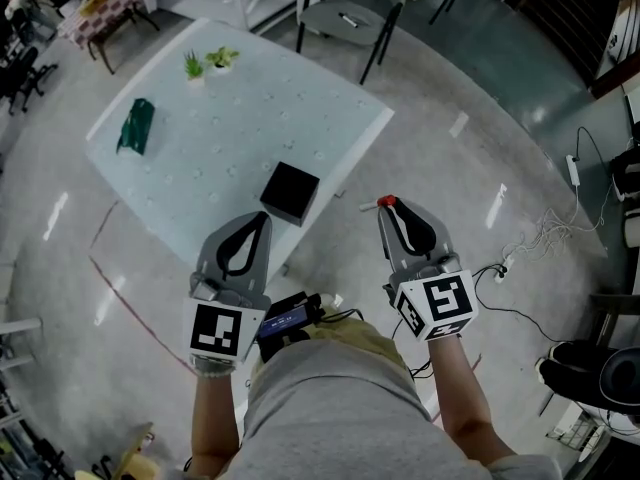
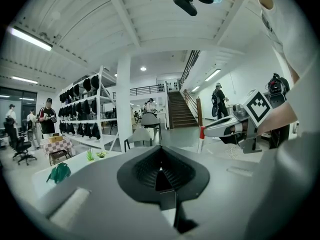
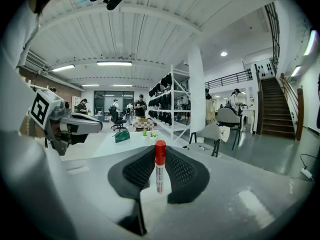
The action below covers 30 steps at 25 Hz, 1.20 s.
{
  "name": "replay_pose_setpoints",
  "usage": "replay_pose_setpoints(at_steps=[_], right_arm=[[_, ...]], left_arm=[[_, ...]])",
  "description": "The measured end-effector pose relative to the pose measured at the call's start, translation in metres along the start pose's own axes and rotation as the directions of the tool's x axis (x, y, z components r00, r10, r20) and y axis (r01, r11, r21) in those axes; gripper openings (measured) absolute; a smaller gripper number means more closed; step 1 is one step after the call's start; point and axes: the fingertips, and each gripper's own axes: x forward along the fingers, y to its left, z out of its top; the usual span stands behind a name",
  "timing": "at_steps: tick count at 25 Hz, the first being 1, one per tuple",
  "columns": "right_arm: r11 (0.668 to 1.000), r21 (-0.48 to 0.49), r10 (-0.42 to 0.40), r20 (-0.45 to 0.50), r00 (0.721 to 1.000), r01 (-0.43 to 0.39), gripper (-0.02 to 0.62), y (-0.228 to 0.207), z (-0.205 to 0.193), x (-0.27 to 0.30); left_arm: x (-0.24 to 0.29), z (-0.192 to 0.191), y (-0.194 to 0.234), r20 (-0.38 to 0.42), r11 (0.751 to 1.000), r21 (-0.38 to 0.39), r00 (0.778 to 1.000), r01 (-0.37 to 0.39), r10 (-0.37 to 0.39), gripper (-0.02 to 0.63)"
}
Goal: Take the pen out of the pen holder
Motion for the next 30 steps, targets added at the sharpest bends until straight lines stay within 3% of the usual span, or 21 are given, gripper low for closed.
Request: replay_pose_setpoints(at_steps=[12,17,30], right_arm=[[1.000,0.003,0.011,-0.009,1.000,-0.011,0.061,0.007,-0.005,-0.001],[1.000,-0.003,0.014,-0.010,1.000,-0.014,0.061,0.008,-0.005,-0.001],[1.000,-0.011,0.022,-0.005,1.000,-0.022,0.061,0.011,-0.004,-0.001]], left_arm=[[0.001,0.004,-0.002,0.013,1.000,-0.025,1.000,-0.006,0.007,0.002],[-0.004,-0.017,-0.003,-0.011,1.000,-0.030,1.000,0.000,-0.001,0.002],[-0.001,0.004,-0.004,0.014,1.000,-0.021,1.000,-0.004,0.004,0.002]])
